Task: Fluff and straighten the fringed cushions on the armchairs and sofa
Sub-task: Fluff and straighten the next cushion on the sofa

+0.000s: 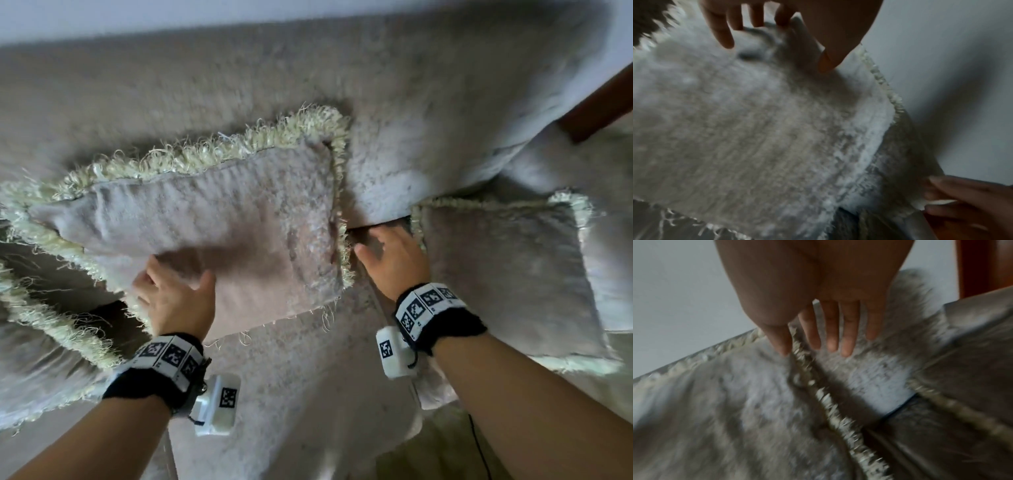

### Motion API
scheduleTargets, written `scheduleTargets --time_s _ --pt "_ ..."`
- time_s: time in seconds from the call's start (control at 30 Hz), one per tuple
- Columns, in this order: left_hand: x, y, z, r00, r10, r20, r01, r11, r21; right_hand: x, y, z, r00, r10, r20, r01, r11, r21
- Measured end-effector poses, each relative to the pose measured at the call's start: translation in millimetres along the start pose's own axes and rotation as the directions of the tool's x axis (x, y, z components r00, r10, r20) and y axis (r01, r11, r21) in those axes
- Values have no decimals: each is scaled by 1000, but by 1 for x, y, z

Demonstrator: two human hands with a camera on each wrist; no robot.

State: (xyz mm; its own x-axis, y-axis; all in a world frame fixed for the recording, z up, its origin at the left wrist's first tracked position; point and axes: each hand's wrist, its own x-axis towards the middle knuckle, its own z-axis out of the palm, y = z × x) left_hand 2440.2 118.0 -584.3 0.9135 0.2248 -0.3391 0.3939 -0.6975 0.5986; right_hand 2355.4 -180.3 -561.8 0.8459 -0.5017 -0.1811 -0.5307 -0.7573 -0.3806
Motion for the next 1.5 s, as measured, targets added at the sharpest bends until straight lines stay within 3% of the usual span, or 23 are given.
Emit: scheduleTargets --time_s 0.07,0.23,0.3,0.4,0.5,0.67,0.77,0.93,1.07,1.27,1.5 --pt "-18 20 4 998 14 69 -14 1000 3 -9 19 -25 996 63 59 -60 997 -48" --pt "-66 70 30 951 234 201 -250 967 56 -22 76 -73 975 164 147 -145 981 -130" --pt "-85 91 46 905 305 296 -333 942 50 -25 102 -88 963 202 179 -176 973 -148" --pt "-116 119 81 801 360 479 -411 912 2 -29 144 -114 958 221 183 -198 971 -136" --pt "-151 145 126 754 339 563 -416 909 9 -25 201 -140 957 216 195 -194 973 -126" --pt "-219 182 226 777 258 574 -357 932 65 -8 329 -168 939 251 236 -250 968 -32" --pt "-260 203 284 767 234 598 -351 933 85 -6 405 -190 930 287 229 -294 956 -3" --pt "-293 225 354 790 197 581 -278 959 52 9 498 -212 933 314 175 -324 946 27" --pt "-279 232 398 839 189 510 -233 972 23 37 538 -199 938 325 120 -339 933 121" --pt "-236 228 466 900 142 412 -149 989 -15 84 576 -141 916 396 57 -396 874 283" --pt "-191 208 538 916 75 395 -58 997 -53 121 610 -78 888 456 51 -454 856 246"
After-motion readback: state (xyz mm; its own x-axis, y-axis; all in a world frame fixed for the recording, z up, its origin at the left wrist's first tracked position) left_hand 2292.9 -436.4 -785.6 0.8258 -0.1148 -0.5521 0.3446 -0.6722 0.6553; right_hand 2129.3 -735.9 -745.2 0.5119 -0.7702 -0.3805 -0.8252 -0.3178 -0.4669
